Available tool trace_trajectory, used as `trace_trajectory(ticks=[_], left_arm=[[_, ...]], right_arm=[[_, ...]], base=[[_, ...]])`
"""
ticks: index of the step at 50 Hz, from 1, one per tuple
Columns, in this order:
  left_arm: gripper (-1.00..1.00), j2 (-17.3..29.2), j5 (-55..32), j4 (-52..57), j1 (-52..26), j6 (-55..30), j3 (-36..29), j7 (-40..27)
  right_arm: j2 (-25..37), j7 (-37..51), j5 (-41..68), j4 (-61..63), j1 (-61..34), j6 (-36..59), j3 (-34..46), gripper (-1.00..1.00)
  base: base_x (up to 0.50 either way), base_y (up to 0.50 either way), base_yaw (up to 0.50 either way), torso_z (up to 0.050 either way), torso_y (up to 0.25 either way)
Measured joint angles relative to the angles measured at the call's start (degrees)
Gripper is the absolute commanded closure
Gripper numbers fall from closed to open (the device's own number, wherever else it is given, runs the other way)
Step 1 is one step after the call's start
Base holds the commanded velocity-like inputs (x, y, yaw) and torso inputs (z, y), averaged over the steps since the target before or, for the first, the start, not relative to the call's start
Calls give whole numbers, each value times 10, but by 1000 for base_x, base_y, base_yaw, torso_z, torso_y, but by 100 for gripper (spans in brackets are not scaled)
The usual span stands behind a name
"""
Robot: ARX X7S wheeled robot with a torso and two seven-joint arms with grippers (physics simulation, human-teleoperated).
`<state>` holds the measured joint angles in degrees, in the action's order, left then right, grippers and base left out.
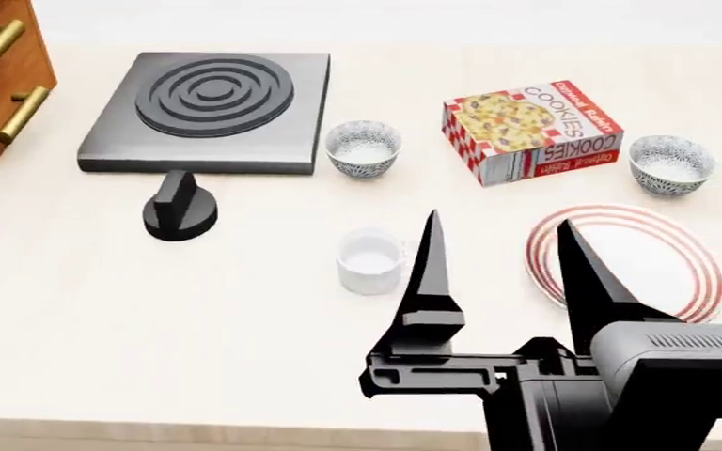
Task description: Pick the akita bowl next to the plate and place it on the plate.
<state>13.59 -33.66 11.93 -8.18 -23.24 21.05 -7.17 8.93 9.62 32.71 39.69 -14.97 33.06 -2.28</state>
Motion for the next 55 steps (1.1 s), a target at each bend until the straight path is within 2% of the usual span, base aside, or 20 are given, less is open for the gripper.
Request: trace_trajectory(ticks=[48,55], left_arm=[[-100,10,-6,-3,3,11,-10,-14],[-100,9,-6,-7,3,16,-13,-13]], right_arm=[[24,27,15,0,-3,-3,11,-100],[28,28,10,0,-1,-9,15,-100]], base=[[0,-500,0,0,0],[0,-86,0,0,0]])
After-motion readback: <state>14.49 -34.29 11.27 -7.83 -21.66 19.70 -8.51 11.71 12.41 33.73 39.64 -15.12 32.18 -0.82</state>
